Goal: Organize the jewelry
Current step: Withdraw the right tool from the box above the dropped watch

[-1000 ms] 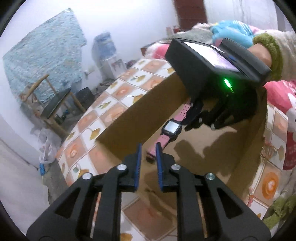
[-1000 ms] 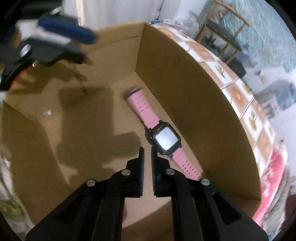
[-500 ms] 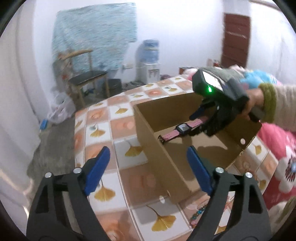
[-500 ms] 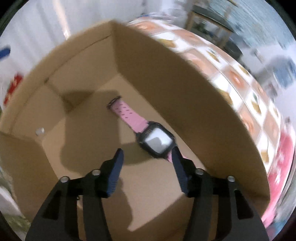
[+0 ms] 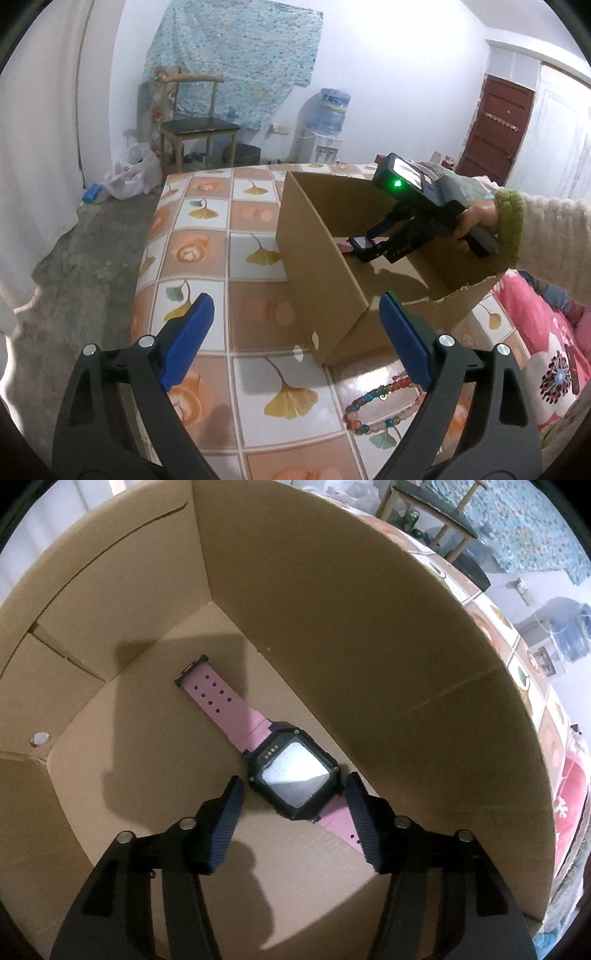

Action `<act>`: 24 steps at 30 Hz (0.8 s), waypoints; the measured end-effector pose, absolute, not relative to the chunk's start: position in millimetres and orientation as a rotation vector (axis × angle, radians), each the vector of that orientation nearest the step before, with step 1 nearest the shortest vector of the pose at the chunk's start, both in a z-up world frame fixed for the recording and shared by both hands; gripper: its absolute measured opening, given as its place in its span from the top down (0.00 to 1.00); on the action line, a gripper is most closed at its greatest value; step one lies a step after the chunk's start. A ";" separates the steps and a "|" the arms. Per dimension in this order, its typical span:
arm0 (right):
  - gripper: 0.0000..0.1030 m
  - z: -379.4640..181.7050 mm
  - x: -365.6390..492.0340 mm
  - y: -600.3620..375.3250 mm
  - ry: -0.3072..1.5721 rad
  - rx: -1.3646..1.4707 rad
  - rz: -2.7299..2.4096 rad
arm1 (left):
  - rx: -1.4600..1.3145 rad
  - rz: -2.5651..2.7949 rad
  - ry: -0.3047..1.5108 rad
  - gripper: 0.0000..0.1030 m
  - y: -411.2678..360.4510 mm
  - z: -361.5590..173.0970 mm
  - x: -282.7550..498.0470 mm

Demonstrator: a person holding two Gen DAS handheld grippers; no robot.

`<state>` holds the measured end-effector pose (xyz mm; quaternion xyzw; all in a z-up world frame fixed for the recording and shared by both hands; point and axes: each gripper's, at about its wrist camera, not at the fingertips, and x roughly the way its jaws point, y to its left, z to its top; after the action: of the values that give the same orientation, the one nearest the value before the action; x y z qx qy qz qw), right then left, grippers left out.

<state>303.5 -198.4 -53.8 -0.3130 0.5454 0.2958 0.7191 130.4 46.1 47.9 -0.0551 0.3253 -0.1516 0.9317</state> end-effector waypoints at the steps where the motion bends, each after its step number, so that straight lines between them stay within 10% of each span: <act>1: 0.49 -53.7 303.8 -198.7 1.208 -0.690 0.652 | -0.116 -0.306 0.670 0.15 46.3 46.1 127.8; 24: 0.50 -54.0 368.0 -246.4 1.576 0.190 0.542 | -0.185 -0.341 0.680 0.15 41.2 29.0 116.6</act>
<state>368.0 -246.4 -54.0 0.0845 0.6990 0.2404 0.6682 116.6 41.2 29.0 -0.0901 0.3316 -0.1663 0.9243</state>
